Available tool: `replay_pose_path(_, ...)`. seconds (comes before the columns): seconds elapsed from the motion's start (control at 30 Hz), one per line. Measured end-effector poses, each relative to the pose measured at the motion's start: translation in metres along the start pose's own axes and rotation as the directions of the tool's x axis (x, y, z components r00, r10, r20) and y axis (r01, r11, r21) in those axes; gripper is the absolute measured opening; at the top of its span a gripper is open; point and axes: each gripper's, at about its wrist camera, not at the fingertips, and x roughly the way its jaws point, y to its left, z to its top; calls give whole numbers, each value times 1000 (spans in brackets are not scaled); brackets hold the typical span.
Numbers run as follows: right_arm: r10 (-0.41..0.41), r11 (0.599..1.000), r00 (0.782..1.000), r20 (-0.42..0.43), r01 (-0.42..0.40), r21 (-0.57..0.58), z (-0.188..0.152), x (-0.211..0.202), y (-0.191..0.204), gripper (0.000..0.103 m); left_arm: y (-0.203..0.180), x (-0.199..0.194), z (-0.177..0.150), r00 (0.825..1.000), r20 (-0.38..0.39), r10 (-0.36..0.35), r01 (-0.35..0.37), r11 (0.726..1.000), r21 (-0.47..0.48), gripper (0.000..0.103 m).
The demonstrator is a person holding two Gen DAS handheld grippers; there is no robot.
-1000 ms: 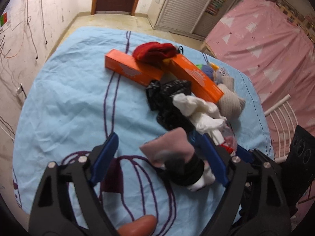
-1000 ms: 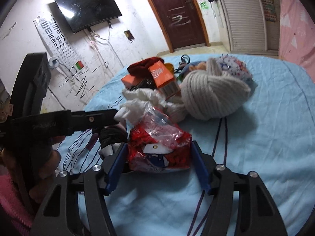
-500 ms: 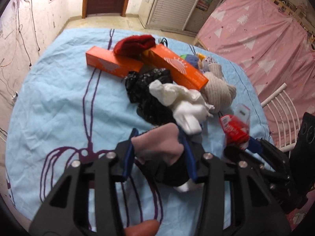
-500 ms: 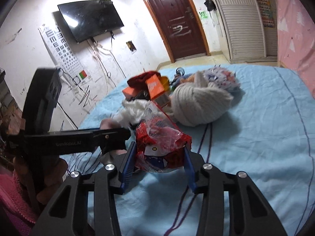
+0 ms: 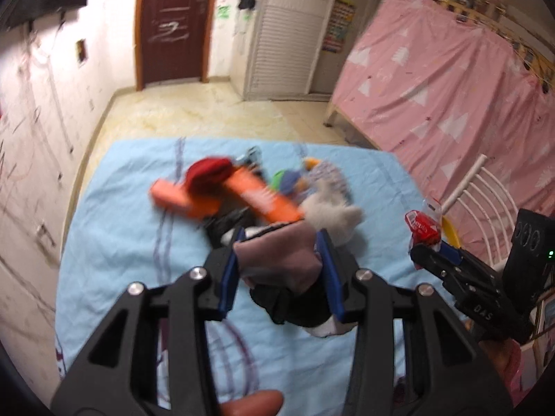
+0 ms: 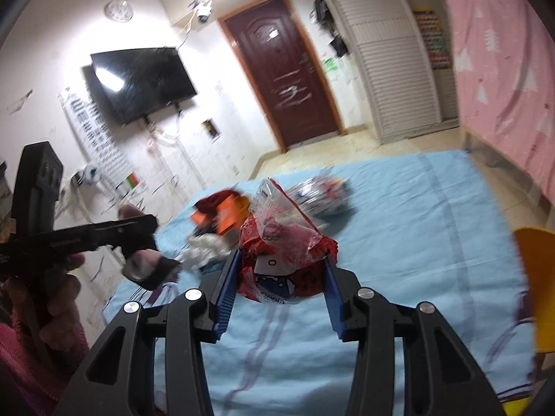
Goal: Collect trash
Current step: 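Carry the red snack bag to the yellow bin and open the right gripper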
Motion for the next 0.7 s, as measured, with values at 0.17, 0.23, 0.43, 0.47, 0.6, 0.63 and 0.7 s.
replay_pose_path(0.17,-114,992,990,82,109,70,7,-41,-49,39,-60,11,25,998,6,-58,57,992,110,40)
replay_pose_path(0.23,-176,981,979,107,165,100,8,-58,-73,39,-93,23,33,997,-20,-78,80,984,158,40)
replay_pose_path(0.43,-348,931,929,127,327,160,4,-92,-138,39,-195,61,47,986,-65,-151,163,948,273,40)
replay_pose_path(0.47,-374,921,919,126,352,167,3,-95,-148,39,-210,69,49,984,-78,-157,173,944,280,40)
replay_pose_path(0.6,-445,887,889,103,422,188,1,-98,-186,43,-268,104,52,976,-130,-172,205,931,303,40)
replay_pose_path(0.63,-463,876,882,89,439,201,0,-96,-198,49,-285,113,52,975,-138,-173,208,926,314,40)
replay_pose_path(0.7,-493,855,867,79,465,231,-4,-97,-216,66,-310,128,54,974,-150,-169,210,922,324,43)
